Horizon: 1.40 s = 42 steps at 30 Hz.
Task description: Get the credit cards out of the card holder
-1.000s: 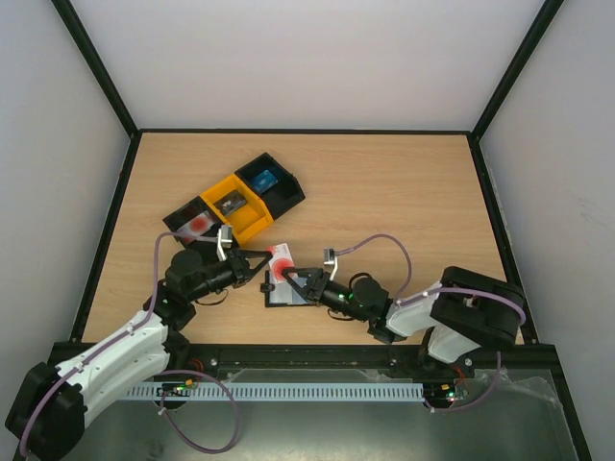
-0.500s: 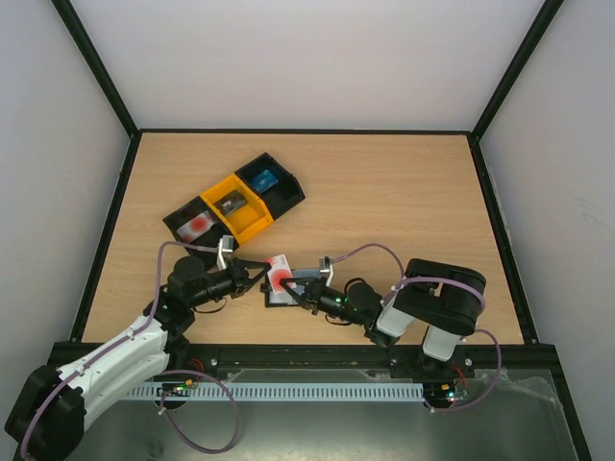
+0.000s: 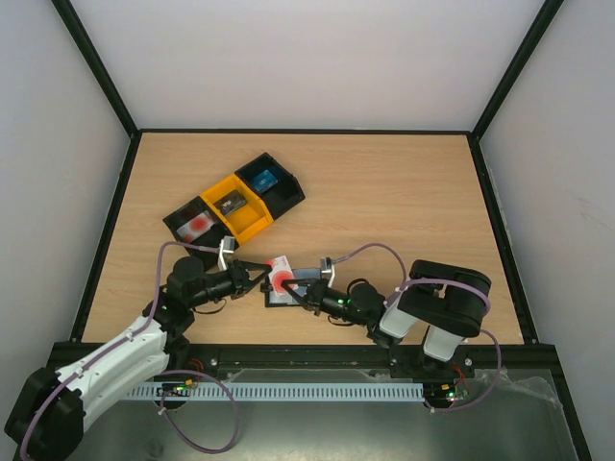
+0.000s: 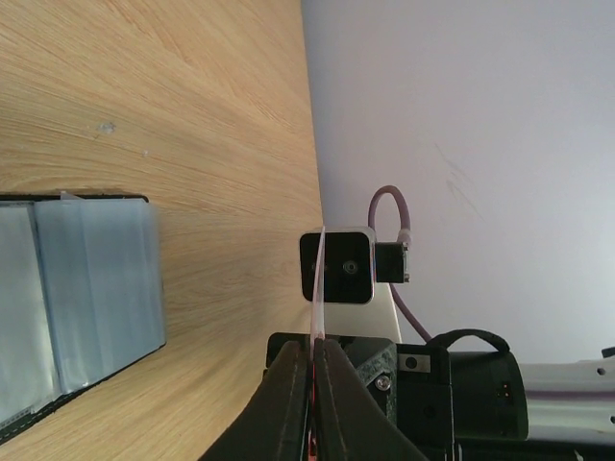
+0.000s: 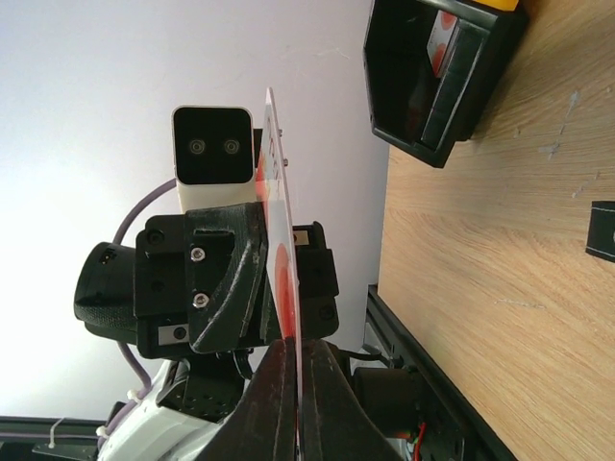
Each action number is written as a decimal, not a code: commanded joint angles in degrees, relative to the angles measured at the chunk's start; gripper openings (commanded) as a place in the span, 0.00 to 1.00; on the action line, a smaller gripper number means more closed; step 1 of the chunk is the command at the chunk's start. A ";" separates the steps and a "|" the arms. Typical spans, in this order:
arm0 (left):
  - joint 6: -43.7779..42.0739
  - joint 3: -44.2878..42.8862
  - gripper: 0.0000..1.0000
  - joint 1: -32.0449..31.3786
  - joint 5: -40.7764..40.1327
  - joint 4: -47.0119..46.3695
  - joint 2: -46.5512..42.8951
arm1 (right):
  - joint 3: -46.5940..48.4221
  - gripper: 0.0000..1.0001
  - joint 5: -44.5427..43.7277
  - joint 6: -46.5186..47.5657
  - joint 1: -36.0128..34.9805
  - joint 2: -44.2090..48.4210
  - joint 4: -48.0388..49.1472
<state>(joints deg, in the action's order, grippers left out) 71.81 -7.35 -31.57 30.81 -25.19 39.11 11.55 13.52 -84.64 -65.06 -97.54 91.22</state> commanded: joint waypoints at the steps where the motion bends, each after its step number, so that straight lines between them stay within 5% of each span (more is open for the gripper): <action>1: -0.12 -0.73 0.08 0.37 1.10 -5.29 -1.23 | -2.21 0.02 -1.37 2.67 0.53 0.95 12.54; 14: -6.58 -4.49 0.47 0.46 6.15 2.93 -2.30 | -2.39 0.02 3.25 13.33 0.59 14.61 -6.17; 22: -20.41 -13.36 0.57 0.58 11.29 23.90 -5.85 | 3.49 0.02 6.30 29.91 0.63 35.01 -48.27; 30: -25.32 -15.47 0.52 0.64 15.66 28.55 -6.60 | 10.27 0.02 8.64 41.69 0.62 45.06 -73.25; 42: -30.75 -17.46 0.26 0.69 20.26 31.41 -4.33 | 11.50 0.02 13.68 42.38 0.63 49.36 -75.81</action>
<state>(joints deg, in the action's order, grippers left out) 42.70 -23.42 -31.20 48.53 5.58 34.65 21.15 24.64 -43.72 -64.55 -49.43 17.02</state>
